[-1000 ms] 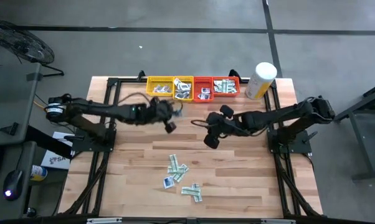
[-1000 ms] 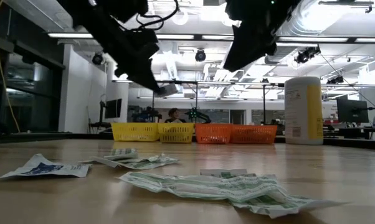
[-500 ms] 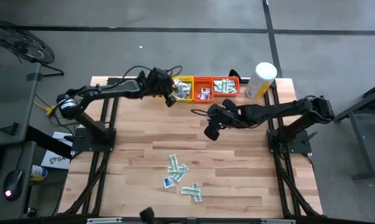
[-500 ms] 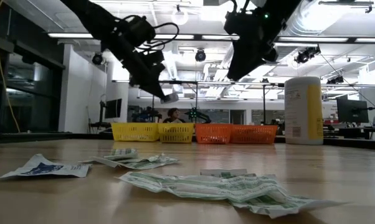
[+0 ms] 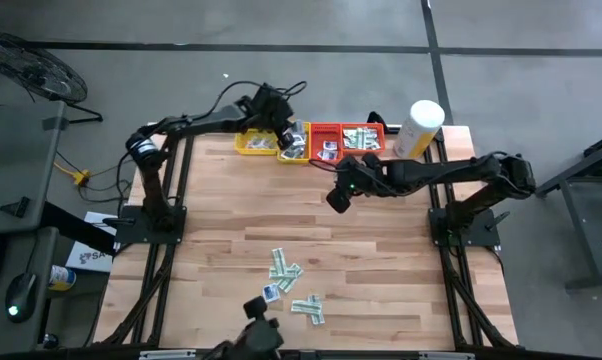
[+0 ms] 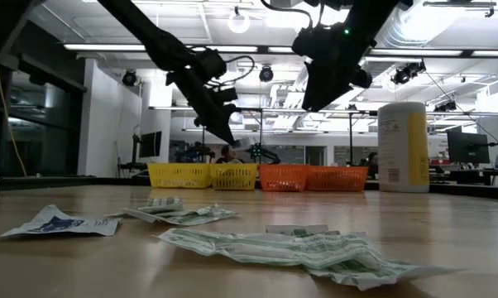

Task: Pick & Place First Aid Supplies
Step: Put the gray packet into the right yellow bin

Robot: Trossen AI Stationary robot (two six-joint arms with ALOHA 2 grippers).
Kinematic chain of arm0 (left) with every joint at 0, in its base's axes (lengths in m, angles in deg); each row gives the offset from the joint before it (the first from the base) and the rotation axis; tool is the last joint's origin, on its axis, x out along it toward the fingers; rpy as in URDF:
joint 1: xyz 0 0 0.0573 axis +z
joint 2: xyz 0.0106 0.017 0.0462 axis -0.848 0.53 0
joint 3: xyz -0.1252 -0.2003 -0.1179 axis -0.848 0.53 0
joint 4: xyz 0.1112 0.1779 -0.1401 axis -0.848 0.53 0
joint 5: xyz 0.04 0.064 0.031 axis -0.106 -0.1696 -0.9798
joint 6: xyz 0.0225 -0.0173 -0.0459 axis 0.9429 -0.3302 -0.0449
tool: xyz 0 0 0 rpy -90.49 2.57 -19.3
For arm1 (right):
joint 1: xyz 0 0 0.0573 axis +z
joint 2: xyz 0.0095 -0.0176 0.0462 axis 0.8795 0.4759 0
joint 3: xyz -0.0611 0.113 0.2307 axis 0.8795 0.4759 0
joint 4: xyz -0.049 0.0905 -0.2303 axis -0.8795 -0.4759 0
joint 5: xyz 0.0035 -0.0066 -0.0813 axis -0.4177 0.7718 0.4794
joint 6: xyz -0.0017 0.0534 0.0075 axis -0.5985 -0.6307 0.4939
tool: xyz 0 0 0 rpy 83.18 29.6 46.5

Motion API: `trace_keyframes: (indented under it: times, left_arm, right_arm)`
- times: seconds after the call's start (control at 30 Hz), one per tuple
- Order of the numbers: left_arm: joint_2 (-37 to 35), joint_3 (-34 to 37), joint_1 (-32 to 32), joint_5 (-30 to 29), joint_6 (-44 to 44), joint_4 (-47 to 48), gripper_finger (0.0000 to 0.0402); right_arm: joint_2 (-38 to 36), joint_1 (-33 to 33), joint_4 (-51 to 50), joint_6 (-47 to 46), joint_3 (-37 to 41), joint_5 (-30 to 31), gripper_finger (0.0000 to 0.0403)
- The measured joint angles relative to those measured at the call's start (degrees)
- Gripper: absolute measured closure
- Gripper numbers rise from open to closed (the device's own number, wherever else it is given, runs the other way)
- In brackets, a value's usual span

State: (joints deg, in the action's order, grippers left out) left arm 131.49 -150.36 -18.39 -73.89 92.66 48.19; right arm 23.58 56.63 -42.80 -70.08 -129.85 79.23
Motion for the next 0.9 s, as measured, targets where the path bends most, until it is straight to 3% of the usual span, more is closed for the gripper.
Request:
trace_keyframes:
  times: [0.33, 0.5, 0.9]
  left_arm:
    - [10.1, -17.3, 1.4, 1.9, -0.1, 23.0, 0.0401]
    - [13.5, -21.6, 1.4, 1.9, -0.1, 25.7, 0.0401]
    - [14.7, -22.0, 1.3, 1.4, -0.7, 26.1, 0.0401]
  right_arm:
    - [0.0, -1.3, 0.0, -2.8, 0.0, 0.2, 0.0265]
    - [0.0, -2.1, 0.1, -2.9, 0.0, 0.4, 0.0265]
    - [0.0, -2.6, 0.5, -3.9, 0.0, 0.5, 0.0265]
